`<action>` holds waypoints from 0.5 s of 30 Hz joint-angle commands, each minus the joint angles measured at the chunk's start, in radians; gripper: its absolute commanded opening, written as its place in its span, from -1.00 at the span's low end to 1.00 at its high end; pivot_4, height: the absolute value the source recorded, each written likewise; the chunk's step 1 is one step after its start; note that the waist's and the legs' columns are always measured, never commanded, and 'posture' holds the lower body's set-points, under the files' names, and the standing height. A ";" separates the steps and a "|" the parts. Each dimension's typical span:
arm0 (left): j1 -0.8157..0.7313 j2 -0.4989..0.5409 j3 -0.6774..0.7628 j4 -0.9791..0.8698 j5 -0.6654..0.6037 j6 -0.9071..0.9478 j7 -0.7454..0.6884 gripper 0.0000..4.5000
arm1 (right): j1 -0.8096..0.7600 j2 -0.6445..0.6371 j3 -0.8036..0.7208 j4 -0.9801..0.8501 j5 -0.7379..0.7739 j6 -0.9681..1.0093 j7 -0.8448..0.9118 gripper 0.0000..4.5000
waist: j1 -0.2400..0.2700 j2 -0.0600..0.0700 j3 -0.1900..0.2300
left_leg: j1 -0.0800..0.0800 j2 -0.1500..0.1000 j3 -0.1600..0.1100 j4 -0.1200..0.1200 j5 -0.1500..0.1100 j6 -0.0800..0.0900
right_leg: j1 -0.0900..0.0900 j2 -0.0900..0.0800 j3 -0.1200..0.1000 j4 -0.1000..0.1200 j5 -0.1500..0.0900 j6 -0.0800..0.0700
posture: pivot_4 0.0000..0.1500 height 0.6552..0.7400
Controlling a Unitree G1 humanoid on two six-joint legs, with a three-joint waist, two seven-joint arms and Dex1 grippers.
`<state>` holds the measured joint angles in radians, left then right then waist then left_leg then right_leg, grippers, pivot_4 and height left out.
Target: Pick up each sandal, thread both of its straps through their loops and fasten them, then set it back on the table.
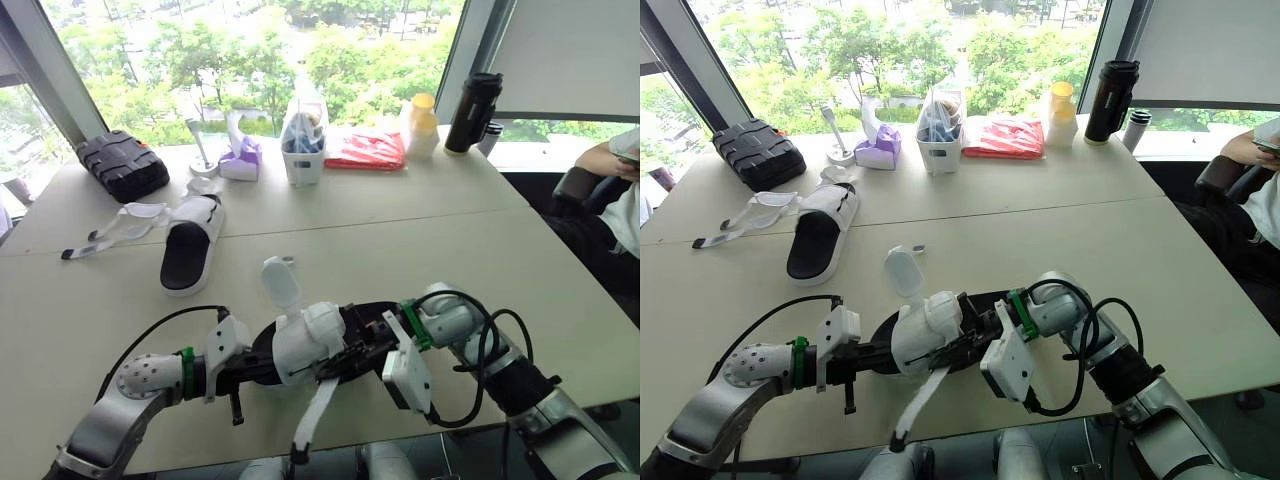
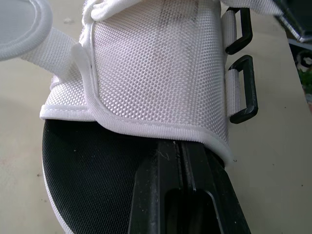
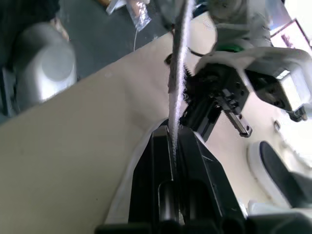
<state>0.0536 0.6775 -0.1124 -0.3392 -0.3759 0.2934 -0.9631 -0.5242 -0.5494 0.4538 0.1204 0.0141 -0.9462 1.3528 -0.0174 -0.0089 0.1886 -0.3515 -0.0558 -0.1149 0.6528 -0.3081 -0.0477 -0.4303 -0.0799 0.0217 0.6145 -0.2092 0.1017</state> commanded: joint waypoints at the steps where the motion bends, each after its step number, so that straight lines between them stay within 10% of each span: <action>1: 0.013 0.013 -0.016 0.003 0.011 0.013 -0.015 -1.00 | -0.015 0.024 0.003 0.107 -0.077 -0.184 -0.103 -0.98 | 0.000 0.000 0.000 | 0.000 0.000 0.000 0.000 0.000 0.000 | 0.000 0.000 0.000 0.000 0.000 0.000 | 1.00 1.00; 5: 0.015 0.007 -0.018 -0.001 0.012 0.013 -0.008 -1.00 | -0.032 0.018 0.022 0.178 -0.127 -0.241 -0.178 -0.74 | 0.000 0.000 0.000 | 0.001 0.000 0.000 0.000 0.000 0.000 | 0.001 0.000 0.000 0.000 0.000 0.000 | 1.00 1.00; 13: 0.019 -0.006 -0.031 -0.004 0.018 0.009 0.002 -1.00 | -0.057 -0.096 0.043 0.238 -0.146 -0.333 -0.269 0.94 | 0.001 0.000 0.000 | 0.001 0.000 0.000 0.000 0.000 0.000 | 0.001 0.000 0.001 0.000 0.000 -0.001 | 1.00 1.00; 15: 0.023 -0.009 -0.034 -0.011 0.019 0.010 0.003 -1.00 | -0.045 -0.147 0.057 0.230 -0.135 -0.342 -0.280 0.98 | 0.001 0.000 0.000 | 0.002 0.000 0.000 0.000 0.000 0.000 | 0.002 0.000 0.001 0.000 0.000 -0.001 | 1.00 1.00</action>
<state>0.0578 0.6672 -0.1159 -0.3449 -0.3721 0.2942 -0.9538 -0.5654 -0.6612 0.5047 0.3580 -0.1375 -1.2736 1.0900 -0.0163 -0.0089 0.1886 -0.3491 -0.0560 -0.1145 0.6528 -0.3081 -0.0476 -0.4278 -0.0798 0.0231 0.6146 -0.2095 0.1009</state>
